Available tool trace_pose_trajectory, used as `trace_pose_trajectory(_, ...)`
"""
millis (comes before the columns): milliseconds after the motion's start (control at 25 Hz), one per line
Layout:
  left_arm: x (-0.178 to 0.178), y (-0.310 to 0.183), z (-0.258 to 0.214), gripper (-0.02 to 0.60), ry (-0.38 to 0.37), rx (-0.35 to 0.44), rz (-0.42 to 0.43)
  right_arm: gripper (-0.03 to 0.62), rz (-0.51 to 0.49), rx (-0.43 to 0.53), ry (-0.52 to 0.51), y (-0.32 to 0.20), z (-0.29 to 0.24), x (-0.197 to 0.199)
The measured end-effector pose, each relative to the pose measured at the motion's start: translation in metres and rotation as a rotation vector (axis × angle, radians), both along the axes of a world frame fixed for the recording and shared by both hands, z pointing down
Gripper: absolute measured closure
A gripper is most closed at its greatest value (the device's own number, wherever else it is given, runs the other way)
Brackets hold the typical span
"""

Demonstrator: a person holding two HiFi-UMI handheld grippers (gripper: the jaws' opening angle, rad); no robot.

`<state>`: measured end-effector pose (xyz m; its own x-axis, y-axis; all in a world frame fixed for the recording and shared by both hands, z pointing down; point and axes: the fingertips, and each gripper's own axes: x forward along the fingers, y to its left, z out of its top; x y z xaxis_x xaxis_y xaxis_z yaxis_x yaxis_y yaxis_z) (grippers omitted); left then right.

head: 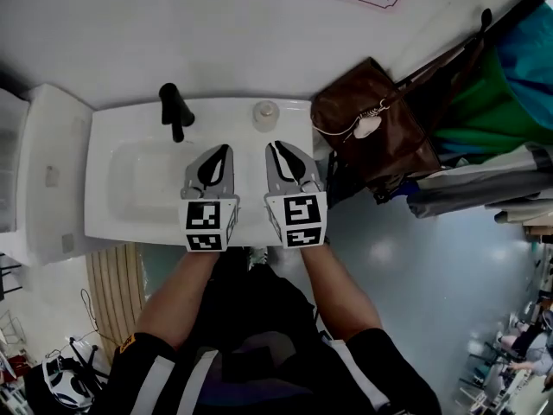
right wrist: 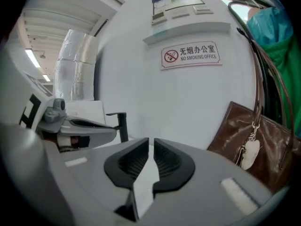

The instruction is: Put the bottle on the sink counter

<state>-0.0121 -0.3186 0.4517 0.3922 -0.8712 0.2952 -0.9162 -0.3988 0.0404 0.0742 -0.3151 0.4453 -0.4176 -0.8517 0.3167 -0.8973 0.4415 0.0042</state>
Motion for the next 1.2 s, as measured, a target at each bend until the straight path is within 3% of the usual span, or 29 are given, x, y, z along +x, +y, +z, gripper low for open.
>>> trace_pose_trajectory(120,-0.001,0.022,-0.014,0.58,0.01,0.015,-0.01,0.592,-0.019,0.009,-0.002,0.024,-0.015,-0.004)
trace_pose_trajectory(480,0.001,0.075,-0.052,0.58,0.035,0.051,0.019,0.592,-0.049,-0.002,-0.047,0.08,-0.04,-0.015)
trace_pose_trajectory(680,0.001,0.105,-0.064,0.58,0.038,0.067,0.068,0.592,-0.017,0.005,-0.06,0.106,-0.047,-0.018)
trace_pose_trajectory(1200,-0.053,0.215,-0.083,0.58,0.086,0.099,0.178,0.592,0.086,-0.003,-0.065,0.218,-0.056,-0.067)
